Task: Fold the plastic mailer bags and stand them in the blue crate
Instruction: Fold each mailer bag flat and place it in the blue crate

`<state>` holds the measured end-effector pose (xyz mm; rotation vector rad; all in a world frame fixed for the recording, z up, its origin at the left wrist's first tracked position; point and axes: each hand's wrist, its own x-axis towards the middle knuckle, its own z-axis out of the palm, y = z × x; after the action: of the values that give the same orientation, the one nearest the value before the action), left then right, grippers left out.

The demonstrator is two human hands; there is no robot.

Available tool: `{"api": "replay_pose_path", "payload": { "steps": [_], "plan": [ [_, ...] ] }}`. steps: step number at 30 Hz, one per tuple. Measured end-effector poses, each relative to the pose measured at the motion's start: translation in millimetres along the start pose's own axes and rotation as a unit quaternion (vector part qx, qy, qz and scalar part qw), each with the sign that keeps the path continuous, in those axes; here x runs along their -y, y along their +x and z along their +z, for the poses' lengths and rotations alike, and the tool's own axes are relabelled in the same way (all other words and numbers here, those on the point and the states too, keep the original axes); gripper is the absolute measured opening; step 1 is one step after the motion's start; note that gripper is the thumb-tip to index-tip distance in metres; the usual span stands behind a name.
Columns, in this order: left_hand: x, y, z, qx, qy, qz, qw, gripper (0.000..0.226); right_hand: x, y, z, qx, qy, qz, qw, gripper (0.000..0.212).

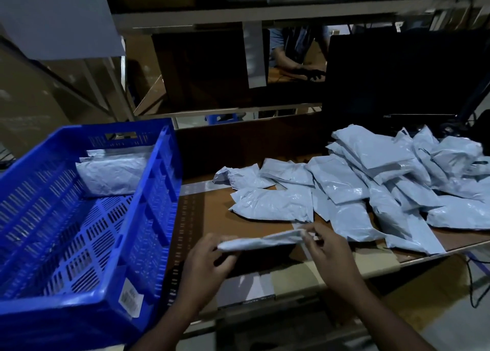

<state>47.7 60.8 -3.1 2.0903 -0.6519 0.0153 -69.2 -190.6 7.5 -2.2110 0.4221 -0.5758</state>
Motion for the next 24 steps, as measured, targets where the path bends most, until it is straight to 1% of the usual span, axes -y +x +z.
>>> {"api": "replay_pose_path", "payload": {
  "steps": [2, 4, 6, 7, 9, 11, 12, 14, 15, 16, 17, 19, 20, 21, 22, 24],
  "plan": [
    [-11.4, 7.3, -1.5, -0.037, -0.059, -0.055, 0.996, 0.033, 4.2, 12.5, 0.0, -0.038, 0.000, 0.012, 0.999, 0.008],
    [-13.0, 14.1, 1.0, -0.052, -0.050, -0.073, 0.995, 0.043, 4.3, 22.0, 6.5, -0.051, -0.036, 0.027, 0.998, 0.014],
    [-9.3, 16.9, 6.2, -0.036, -0.007, -0.087, 0.996, 0.064, 1.3, 24.7, 16.5, -0.041, -0.108, 0.030, 0.993, 0.028],
    [-6.8, 16.8, 9.8, -0.022, 0.031, -0.094, 0.995, 0.075, -1.8, 24.4, 22.4, -0.036, -0.160, 0.014, 0.986, 0.035],
    [-1.5, 14.0, 15.8, -0.010, 0.142, -0.102, 0.985, 0.083, -6.7, 19.6, 33.6, -0.029, -0.239, -0.034, 0.970, 0.039],
    [-0.1, 9.5, 16.2, -0.026, 0.250, -0.087, 0.964, 0.077, -3.2, 15.5, 40.9, -0.024, -0.268, -0.070, 0.961, 0.031],
    [-2.1, 7.9, 16.1, -0.038, 0.282, -0.064, 0.957, 0.071, 0.4, 13.7, 44.6, -0.007, -0.264, -0.085, 0.961, 0.026],
    [-9.5, 7.0, 17.4, -0.038, 0.287, -0.013, 0.957, 0.054, 4.7, 13.4, 55.2, 0.040, -0.242, -0.116, 0.962, 0.028],
    [-14.2, 9.6, 19.3, -0.023, 0.262, 0.004, 0.965, 0.049, 7.2, 15.6, 61.6, 0.062, -0.241, -0.135, 0.959, 0.031],
    [-16.5, 13.5, 23.1, 0.003, 0.240, 0.013, 0.971, 0.049, 8.3, 18.6, 67.8, 0.079, -0.246, -0.157, 0.953, 0.035],
    [-17.7, 17.0, 28.2, 0.046, 0.236, 0.014, 0.971, 0.053, 7.4, 20.3, 75.0, 0.089, -0.250, -0.177, 0.948, 0.037],
    [-10.4, 19.6, 40.8, 0.135, 0.307, 0.036, 0.941, 0.063, 3.3, 18.6, 86.5, 0.112, -0.269, -0.183, 0.939, 0.044],
    [-4.6, 17.0, 46.1, 0.165, 0.335, 0.050, 0.926, 0.072, -0.5, 15.0, 90.0, 0.134, -0.285, -0.173, 0.933, 0.055],
    [1.1, 12.6, 50.1, 0.186, 0.355, 0.048, 0.915, 0.079, -6.9, 8.8, 94.2, 0.149, -0.301, -0.166, 0.927, 0.065],
    [4.5, 8.4, 53.2, 0.194, 0.368, 0.037, 0.909, 0.079, -10.9, 2.7, 96.3, 0.160, -0.315, -0.160, 0.922, 0.069],
    [6.3, 1.8, 59.4, 0.194, 0.366, 0.031, 0.910, 0.081, -12.1, -4.5, 96.7, 0.188, -0.325, -0.131, 0.917, 0.068]
  ]
}}
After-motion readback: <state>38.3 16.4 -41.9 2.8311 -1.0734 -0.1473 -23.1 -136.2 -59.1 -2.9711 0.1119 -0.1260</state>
